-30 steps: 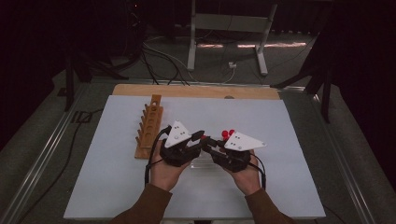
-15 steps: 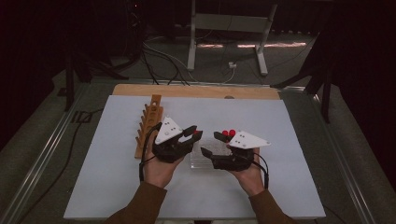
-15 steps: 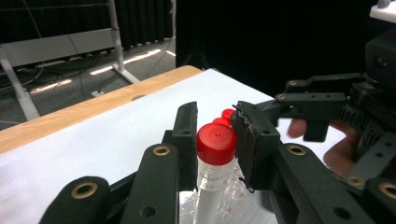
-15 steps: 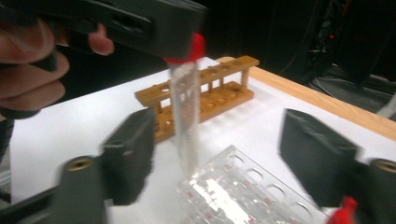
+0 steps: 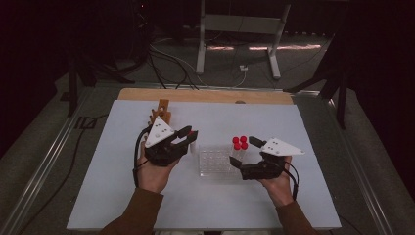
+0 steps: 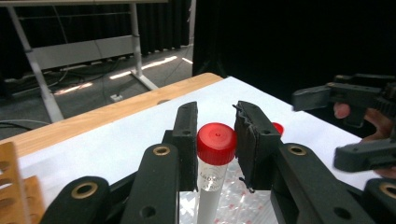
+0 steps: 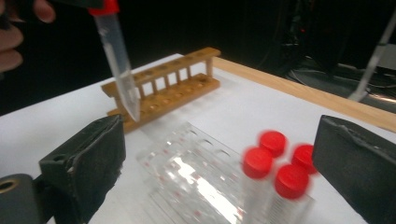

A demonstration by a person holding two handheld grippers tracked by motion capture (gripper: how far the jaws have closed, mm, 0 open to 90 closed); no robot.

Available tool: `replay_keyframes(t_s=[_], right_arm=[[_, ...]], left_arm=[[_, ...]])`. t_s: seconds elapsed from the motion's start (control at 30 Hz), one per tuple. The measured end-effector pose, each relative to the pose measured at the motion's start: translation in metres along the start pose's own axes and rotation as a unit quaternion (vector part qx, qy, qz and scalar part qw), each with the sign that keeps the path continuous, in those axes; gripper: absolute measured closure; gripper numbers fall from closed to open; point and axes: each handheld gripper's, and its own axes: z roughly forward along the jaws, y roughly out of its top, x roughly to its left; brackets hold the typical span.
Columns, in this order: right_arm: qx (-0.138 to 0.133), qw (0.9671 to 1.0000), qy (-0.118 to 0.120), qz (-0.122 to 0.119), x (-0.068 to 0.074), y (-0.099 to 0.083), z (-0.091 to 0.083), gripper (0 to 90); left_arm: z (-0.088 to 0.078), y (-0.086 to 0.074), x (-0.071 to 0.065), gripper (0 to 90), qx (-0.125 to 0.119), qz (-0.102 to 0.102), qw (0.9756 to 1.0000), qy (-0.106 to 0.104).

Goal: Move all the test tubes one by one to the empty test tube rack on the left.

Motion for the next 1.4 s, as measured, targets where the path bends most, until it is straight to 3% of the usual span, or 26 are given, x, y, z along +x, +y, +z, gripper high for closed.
replay_keyframes(t_s=[0.23, 0.67, 0.73, 1.03, 1.4], right_arm=[[0.005, 0.9994, -0.031, 0.016, -0.019, -0.014, -0.016, 0.9], [0.016, 0.9976, -0.061, 0.029, -0.039, -0.034, -0.036, 1.0], [0.012, 0.9971, -0.062, 0.042, -0.042, -0.037, -0.040, 1.0], [0.000, 0.9958, -0.071, 0.057, -0.052, -0.039, -0.055, 1.0], [-0.001, 0.9958, -0.071, 0.058, -0.053, -0.039, -0.057, 1.0]], left_arm=[[-0.011, -0.004, 0.014, 71.8, -0.006, -0.008, 0.9997, 0.020], [-0.029, -0.017, 0.039, 71.8, -0.011, -0.025, 0.9983, 0.052], [-0.032, -0.019, 0.042, 71.8, -0.012, -0.026, 0.9979, 0.058], [-0.042, -0.026, 0.059, 71.8, -0.019, -0.036, 0.9947, 0.094], [-0.039, -0.024, 0.076, 71.8, -0.017, -0.037, 0.9901, 0.134]])
